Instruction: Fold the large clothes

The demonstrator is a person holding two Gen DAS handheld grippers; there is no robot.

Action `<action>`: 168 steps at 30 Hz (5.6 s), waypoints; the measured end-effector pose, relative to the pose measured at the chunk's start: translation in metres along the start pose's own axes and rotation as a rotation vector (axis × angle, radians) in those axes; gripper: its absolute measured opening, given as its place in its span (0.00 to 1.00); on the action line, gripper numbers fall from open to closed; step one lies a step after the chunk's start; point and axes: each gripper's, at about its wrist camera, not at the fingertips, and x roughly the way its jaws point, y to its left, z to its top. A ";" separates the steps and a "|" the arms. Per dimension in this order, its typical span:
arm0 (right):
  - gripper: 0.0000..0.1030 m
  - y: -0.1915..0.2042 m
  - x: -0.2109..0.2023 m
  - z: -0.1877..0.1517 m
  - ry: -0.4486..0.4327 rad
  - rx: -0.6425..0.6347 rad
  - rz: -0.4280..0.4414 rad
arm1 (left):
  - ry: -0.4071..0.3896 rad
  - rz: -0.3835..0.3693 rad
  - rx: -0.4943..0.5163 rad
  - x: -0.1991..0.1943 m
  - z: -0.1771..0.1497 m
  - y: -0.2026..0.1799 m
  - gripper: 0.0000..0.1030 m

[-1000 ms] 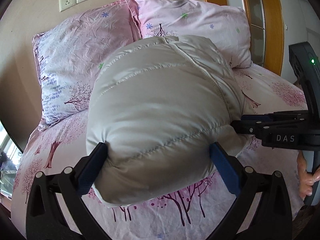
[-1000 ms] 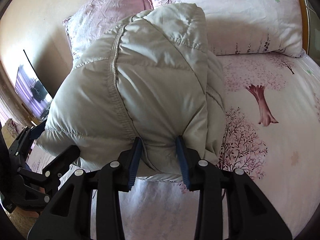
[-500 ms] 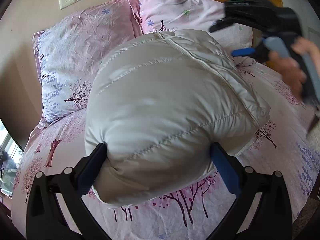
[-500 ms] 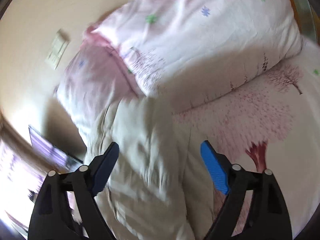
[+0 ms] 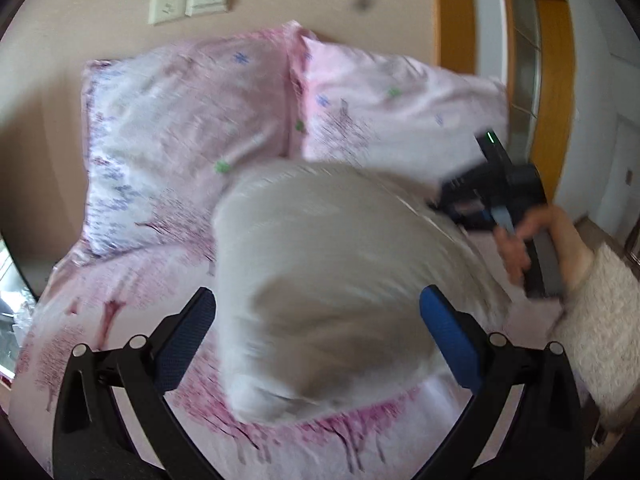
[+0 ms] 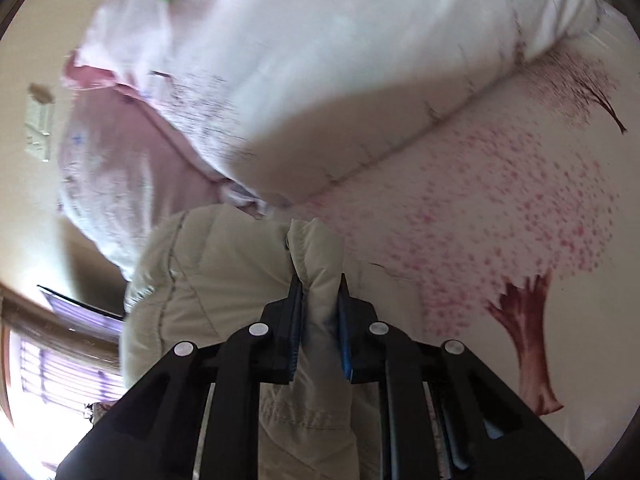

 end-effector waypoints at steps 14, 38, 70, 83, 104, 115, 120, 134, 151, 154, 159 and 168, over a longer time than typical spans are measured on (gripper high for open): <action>0.41 -0.018 0.009 0.004 0.040 0.019 -0.004 | 0.067 0.026 0.027 0.030 0.013 0.008 0.98; 0.32 0.004 -0.034 -0.147 -0.058 -0.278 0.020 | 0.114 0.012 0.062 0.036 -0.021 -0.015 0.98; 0.99 0.029 -0.117 -0.231 -0.299 -0.468 -0.314 | 0.230 0.185 -0.083 -0.033 -0.075 0.020 0.98; 0.99 0.036 -0.086 -0.263 -0.115 -0.530 -0.444 | 0.348 0.195 -0.084 -0.034 -0.096 0.015 0.98; 0.99 0.034 -0.073 -0.267 -0.075 -0.546 -0.472 | 0.409 0.157 -0.095 -0.018 -0.105 0.009 0.98; 0.99 0.031 -0.072 -0.265 -0.073 -0.542 -0.473 | 0.410 0.147 -0.108 -0.016 -0.105 0.010 0.98; 0.99 0.030 -0.070 -0.265 -0.066 -0.541 -0.475 | 0.417 0.145 -0.110 -0.015 -0.106 0.009 0.98; 0.99 0.027 -0.067 -0.264 -0.064 -0.526 -0.477 | 0.420 0.145 -0.109 -0.012 -0.107 0.008 0.98; 0.99 0.027 -0.066 -0.264 -0.064 -0.526 -0.477 | 0.416 0.140 -0.110 -0.013 -0.108 0.006 0.98; 0.99 0.027 -0.066 -0.264 -0.064 -0.524 -0.477 | 0.416 0.140 -0.110 -0.013 -0.107 0.006 0.98; 0.99 0.027 -0.066 -0.264 -0.066 -0.521 -0.478 | 0.414 0.139 -0.108 -0.013 -0.107 0.004 0.98; 0.99 0.027 -0.066 -0.265 -0.066 -0.520 -0.478 | 0.414 0.137 -0.109 -0.013 -0.107 0.004 0.98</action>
